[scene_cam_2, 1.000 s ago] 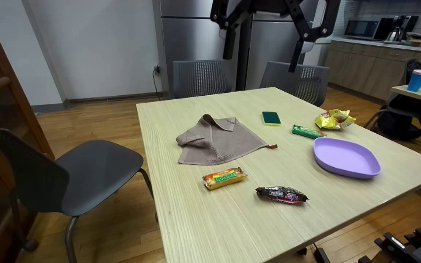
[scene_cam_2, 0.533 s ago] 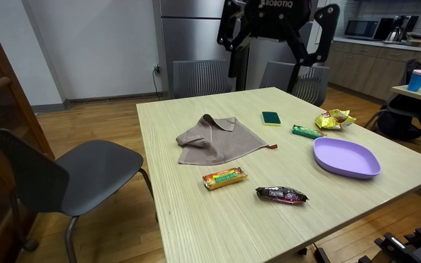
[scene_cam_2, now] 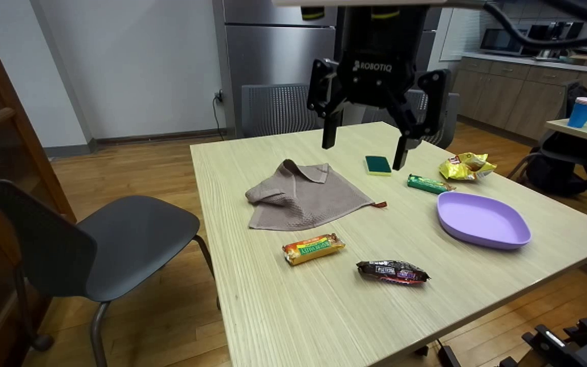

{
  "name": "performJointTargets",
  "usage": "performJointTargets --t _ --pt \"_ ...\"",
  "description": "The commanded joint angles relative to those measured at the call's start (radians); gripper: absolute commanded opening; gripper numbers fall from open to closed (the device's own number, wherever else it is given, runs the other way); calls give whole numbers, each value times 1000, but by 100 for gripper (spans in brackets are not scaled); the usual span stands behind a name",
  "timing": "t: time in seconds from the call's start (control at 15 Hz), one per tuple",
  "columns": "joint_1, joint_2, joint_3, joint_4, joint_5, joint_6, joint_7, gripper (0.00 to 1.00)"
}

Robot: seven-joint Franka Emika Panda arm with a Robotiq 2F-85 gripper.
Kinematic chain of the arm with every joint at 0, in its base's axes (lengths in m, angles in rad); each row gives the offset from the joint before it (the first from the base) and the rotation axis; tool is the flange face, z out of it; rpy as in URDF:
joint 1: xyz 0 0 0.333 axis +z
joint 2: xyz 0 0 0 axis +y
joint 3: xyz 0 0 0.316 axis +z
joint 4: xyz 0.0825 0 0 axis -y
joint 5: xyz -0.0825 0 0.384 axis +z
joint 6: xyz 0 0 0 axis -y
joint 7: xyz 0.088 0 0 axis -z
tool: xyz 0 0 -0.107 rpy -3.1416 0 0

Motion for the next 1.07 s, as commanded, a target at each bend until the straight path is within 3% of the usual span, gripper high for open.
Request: performJointTargets --t 0.0,0.6,0.73,1.0 --pt "5 88 -16 35 -75 32 99 100" --pt "49 262 -87 87 -125 148 247 100" --pt "51 239 -95 60 -91 139 191 100" --pt "61 271 -104 84 -90 140 201 100"
